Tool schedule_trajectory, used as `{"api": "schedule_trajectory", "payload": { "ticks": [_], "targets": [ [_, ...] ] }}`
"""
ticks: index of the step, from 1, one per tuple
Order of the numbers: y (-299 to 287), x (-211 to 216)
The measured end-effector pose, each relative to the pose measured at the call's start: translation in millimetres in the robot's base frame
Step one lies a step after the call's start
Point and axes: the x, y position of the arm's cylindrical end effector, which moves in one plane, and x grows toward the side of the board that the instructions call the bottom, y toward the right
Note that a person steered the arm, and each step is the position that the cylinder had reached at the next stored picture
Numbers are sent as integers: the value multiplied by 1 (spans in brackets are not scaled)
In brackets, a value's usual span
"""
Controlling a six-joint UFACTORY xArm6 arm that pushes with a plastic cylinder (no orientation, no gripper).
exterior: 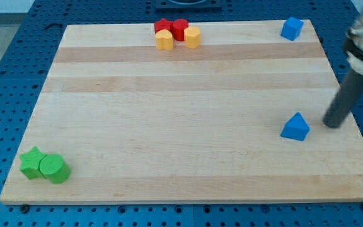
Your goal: Push the blue triangle towards center right
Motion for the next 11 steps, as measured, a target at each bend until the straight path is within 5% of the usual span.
{"api": "schedule_trajectory", "payload": {
  "ticks": [1,4,7,11],
  "targets": [
    [-7,41],
    [-63,-32],
    [-68,64],
    [-108,-59]
  ]
}}
